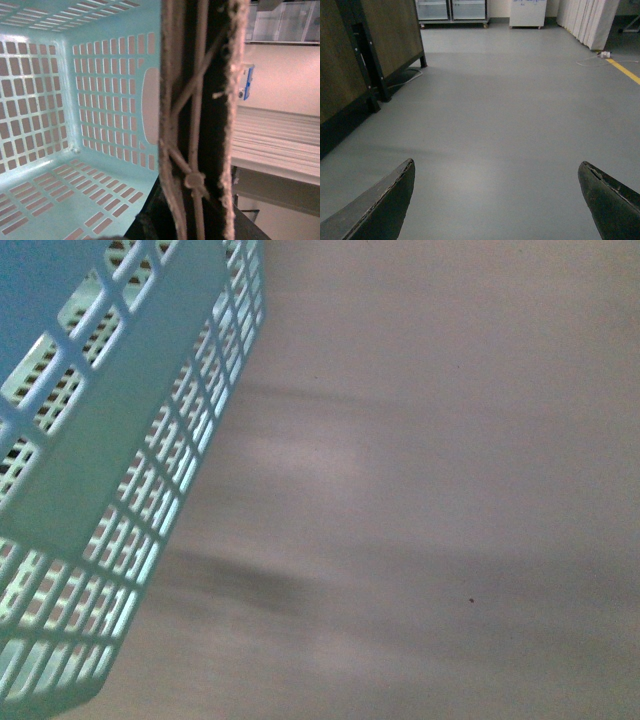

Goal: Pick lemon and mango into basket

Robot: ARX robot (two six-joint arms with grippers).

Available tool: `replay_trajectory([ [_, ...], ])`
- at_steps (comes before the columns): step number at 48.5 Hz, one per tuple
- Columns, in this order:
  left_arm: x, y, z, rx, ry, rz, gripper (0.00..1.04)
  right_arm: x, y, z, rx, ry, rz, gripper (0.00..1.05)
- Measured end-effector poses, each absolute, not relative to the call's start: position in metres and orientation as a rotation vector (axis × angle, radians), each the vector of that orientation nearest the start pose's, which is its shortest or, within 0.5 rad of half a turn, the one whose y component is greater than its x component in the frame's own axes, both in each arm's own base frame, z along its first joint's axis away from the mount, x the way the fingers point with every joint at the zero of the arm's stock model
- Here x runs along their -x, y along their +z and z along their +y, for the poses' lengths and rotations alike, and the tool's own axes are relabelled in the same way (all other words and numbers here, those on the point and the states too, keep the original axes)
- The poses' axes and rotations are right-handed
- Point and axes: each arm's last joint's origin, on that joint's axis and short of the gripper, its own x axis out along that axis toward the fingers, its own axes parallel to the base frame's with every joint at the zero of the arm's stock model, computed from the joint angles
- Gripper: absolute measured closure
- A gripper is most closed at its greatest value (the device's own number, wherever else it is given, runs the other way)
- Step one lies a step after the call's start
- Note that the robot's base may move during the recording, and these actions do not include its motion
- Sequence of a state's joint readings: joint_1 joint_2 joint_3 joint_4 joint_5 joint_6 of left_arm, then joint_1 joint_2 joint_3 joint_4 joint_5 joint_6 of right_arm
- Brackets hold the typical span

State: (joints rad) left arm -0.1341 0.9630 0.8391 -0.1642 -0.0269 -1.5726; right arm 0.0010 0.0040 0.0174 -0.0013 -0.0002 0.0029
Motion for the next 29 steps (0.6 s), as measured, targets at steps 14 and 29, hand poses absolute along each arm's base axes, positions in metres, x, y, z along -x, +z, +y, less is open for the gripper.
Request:
replay_trajectory([
  [14,-0.2107,0.3226,-0.0278,1.541,0.138,0.311,1.00,-0.0969,0.1690,0.0001,-0.003,0.001,-0.012,0.09],
  [29,-0.2108,0.3220,-0.0278,1.536,0.142,0.314,1.00,-0.0969,0.1690,0.0001,-0.003,0.001,-0.012,0.09],
])
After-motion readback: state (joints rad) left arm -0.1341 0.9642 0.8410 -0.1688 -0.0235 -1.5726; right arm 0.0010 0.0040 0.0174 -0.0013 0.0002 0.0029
